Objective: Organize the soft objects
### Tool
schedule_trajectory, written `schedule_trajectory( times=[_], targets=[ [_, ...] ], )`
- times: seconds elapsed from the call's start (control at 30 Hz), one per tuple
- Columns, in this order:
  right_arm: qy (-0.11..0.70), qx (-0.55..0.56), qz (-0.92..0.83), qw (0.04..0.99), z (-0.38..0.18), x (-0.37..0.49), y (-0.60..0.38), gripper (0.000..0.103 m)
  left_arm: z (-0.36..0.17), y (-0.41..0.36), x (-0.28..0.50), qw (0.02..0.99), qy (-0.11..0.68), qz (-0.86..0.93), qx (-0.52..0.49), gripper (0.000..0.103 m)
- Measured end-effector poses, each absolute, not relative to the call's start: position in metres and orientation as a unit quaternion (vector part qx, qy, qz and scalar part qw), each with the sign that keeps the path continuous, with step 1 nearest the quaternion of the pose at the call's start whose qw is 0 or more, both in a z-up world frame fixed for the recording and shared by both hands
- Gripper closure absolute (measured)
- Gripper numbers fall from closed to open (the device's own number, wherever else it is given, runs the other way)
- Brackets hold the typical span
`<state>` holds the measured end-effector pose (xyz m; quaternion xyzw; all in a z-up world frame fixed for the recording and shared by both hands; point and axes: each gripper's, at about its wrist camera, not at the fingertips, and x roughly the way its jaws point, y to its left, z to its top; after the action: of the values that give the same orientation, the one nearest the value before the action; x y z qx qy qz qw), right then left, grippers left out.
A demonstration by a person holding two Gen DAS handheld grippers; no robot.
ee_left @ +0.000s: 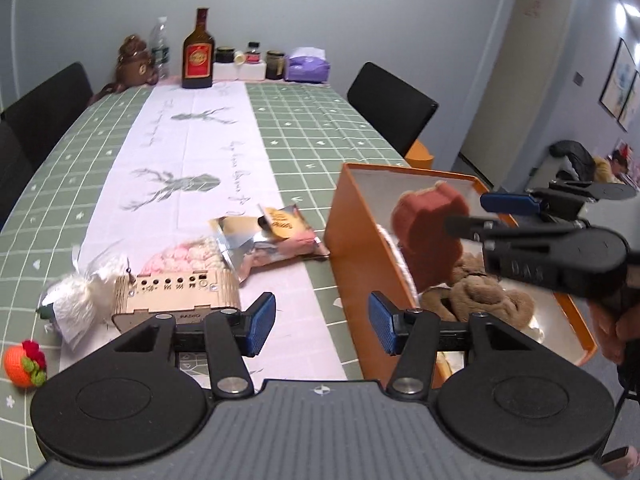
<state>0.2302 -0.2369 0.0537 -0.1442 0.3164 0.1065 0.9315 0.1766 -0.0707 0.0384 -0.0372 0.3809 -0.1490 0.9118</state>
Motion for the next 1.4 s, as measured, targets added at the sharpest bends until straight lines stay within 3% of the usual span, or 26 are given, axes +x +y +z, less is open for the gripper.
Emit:
schedule_trajectory(
  times=[0.07, 0.13, 0.47, 0.73, 1.13, 1.4],
  targets=[
    [0.33, -0.139, 0.102, 0.928, 0.046, 0.244, -0.237, 0.059, 0.034, -0.067, 0.176, 0.911, 0.382, -0.15, -0.044, 0.04],
    [0.345, -0.133, 0.1, 0.924, 0.034, 0.251, -0.238, 0.068, 0.031, -0.066, 0.177, 0.91, 0.384, -0.15, -0.045, 0.041],
    [0.438, -0.121, 0.09, 0.886, -0.014, 0.284, -0.239, 0.073, 0.012, -0.06, 0.187, 0.915, 0.375, -0.143, -0.045, 0.044],
    [0.457, -0.118, 0.087, 0.877, -0.015, 0.285, -0.242, 0.073, 0.014, -0.056, 0.18, 0.92, 0.358, -0.152, -0.039, 0.044],
    [0.318, -0.151, 0.095, 0.931, 0.047, 0.179, -0.2, 0.073, 0.025, -0.04, 0.131, 0.944, 0.295, -0.145, -0.016, 0.048],
    [0.245, -0.105, 0.147, 0.953, 0.043, 0.115, -0.151, 0.073, 0.024, -0.013, 0.089, 0.962, 0.244, -0.121, -0.011, 0.048]
  ],
)
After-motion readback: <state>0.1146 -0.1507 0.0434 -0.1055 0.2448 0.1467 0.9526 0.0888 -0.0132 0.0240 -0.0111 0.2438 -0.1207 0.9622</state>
